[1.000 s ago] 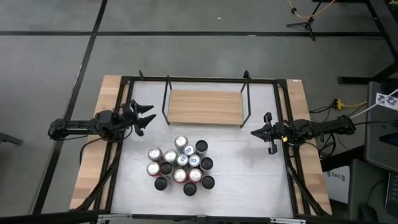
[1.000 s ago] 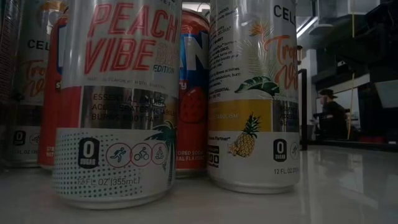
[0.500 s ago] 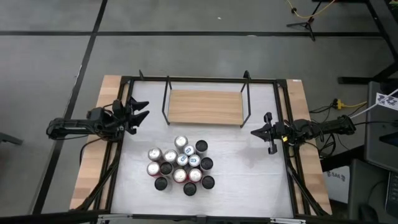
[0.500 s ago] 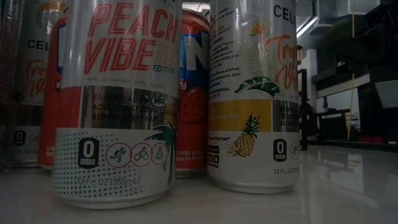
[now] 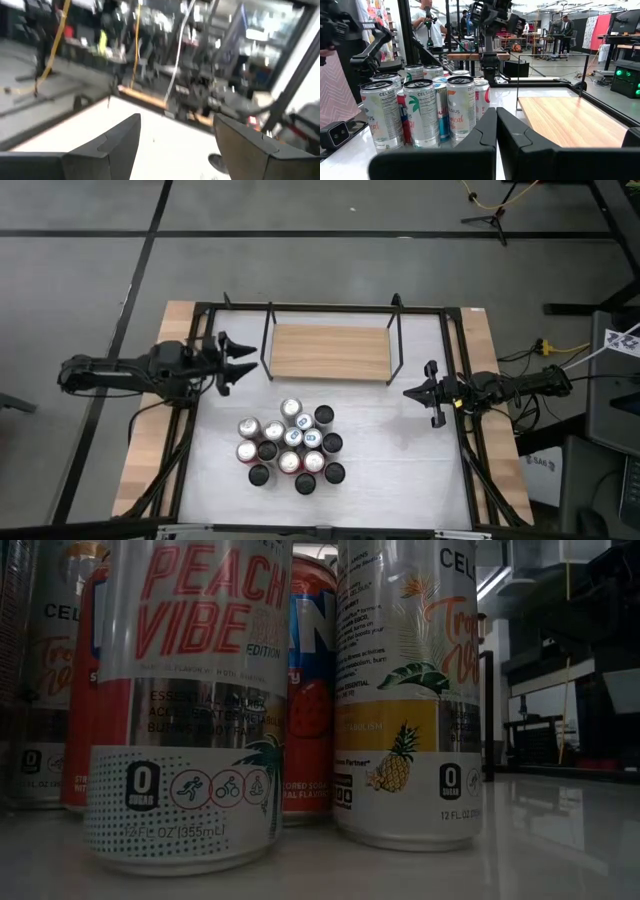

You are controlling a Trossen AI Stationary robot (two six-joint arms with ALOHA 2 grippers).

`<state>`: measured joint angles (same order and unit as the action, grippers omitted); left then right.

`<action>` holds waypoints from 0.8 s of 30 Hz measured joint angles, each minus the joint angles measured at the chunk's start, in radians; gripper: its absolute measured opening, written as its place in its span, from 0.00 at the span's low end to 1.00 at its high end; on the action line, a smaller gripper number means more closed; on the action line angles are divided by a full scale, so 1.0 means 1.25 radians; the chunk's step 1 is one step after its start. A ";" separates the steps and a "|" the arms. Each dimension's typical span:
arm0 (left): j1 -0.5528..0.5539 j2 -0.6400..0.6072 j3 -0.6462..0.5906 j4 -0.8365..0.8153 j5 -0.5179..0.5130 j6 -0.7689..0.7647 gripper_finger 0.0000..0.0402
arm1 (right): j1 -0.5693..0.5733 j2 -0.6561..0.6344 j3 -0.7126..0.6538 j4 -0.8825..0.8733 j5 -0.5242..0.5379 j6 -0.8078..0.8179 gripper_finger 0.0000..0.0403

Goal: Place canned beverage on shelf
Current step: Put the red silver soda can onto the shelf

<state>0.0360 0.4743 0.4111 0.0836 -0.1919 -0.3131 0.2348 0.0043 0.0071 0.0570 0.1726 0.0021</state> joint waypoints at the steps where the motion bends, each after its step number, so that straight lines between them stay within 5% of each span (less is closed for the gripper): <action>1: 0.000 0.026 0.029 -0.034 0.011 -0.003 0.61 | 0.000 0.000 0.000 0.000 0.000 0.000 0.01; 16: -0.083 0.333 0.383 -0.614 0.105 -0.082 0.61 | 0.000 0.000 0.000 0.000 0.000 0.000 0.01; 24: -0.166 0.392 0.461 -0.874 0.105 -0.317 0.61 | 0.000 0.000 0.000 0.001 -0.001 0.000 0.01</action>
<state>-0.1717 0.9640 0.9874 -1.0094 -0.0601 -0.7091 0.2349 0.0044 0.0071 0.0578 0.1719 0.0025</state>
